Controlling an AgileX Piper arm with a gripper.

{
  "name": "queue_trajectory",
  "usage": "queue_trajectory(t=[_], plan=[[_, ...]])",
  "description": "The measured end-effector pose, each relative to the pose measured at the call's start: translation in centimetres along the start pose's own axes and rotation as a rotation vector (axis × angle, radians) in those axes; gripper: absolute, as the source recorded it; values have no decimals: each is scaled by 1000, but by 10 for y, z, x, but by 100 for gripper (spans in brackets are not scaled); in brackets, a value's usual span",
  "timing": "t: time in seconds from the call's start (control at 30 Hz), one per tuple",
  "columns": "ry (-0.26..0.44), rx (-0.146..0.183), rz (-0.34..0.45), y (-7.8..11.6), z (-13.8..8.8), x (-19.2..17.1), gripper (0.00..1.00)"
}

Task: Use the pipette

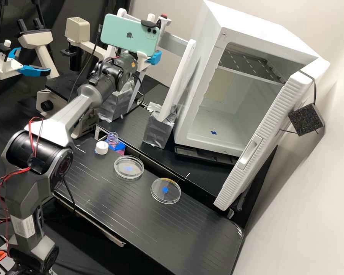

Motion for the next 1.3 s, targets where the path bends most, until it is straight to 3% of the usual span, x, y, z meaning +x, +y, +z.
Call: queue_trajectory(t=[0.03, 0.13, 0.2, 0.53, 0.97, 1.07, 1.1, 1.3], plan=[[32, 26, -32, -5, -2, 1, 0], [77, -6, -63, -16, -4, 3, 0], [88, 0, -51, -17, -4, 1, 0], [80, -21, -35, -13, 0, 0, 0], [72, 7, -32, -10, 5, 1, 0], [73, -12, -31, -10, 5, 1, 0], [73, -11, -31, -10, 5, 1, 100], [50, -14, -14, -11, 9, 2, 100]])
